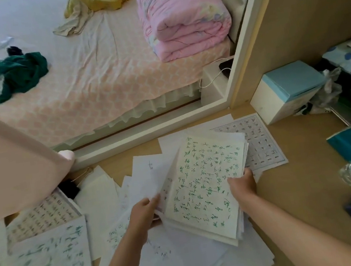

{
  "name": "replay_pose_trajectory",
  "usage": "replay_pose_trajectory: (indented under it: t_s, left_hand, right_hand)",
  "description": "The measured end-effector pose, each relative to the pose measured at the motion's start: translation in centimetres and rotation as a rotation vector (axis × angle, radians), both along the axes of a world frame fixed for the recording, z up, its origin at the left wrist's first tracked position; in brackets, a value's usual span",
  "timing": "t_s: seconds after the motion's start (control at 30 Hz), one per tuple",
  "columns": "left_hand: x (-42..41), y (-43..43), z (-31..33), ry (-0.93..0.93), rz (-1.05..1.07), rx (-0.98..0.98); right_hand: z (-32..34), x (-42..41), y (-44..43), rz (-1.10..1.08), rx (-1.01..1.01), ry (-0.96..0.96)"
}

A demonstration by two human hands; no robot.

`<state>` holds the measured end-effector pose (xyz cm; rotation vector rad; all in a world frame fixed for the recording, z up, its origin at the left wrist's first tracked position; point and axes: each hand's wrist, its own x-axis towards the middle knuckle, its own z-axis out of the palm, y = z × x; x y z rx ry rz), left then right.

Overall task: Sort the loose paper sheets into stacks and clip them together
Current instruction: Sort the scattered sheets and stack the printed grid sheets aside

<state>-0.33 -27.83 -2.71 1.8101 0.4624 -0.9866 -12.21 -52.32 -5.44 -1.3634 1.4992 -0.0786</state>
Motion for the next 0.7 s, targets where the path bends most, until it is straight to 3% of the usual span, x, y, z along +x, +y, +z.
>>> replay_pose_trajectory:
  t_s: [0.13, 0.2, 0.33, 0.47, 0.63, 0.7]
  left_hand:
    - [0.0, 2.1, 1.0, 0.085, -0.342, 0.015]
    - [-0.1, 2.5, 1.1, 0.106, -0.398, 0.03]
    - [-0.8, 2.0, 1.0, 0.03, -0.161, -0.018]
    - [-1.4, 0.8, 0.9, -0.088, -0.19, 0.015]
    - [-1.9, 2.0, 0.7, -0.036, -0.194, -0.079]
    - [-2.2, 3.4, 0.4, 0.03, -0.16, -0.16]
  right_hand:
    - [0.4, 0.1, 0.9, 0.105, -0.096, 0.092]
    - [0.9, 0.0, 1.3, 0.168, -0.202, 0.193]
    - [1.7, -0.4, 2.4, 0.378, -0.28, 0.293]
    - [1.9, 0.1, 3.1, 0.604, -0.229, 0.209]
    - [2.5, 0.3, 2.9, 0.562, -0.253, 0.255]
    - [2.7, 0.2, 2.6, 0.475, -0.177, 0.158]
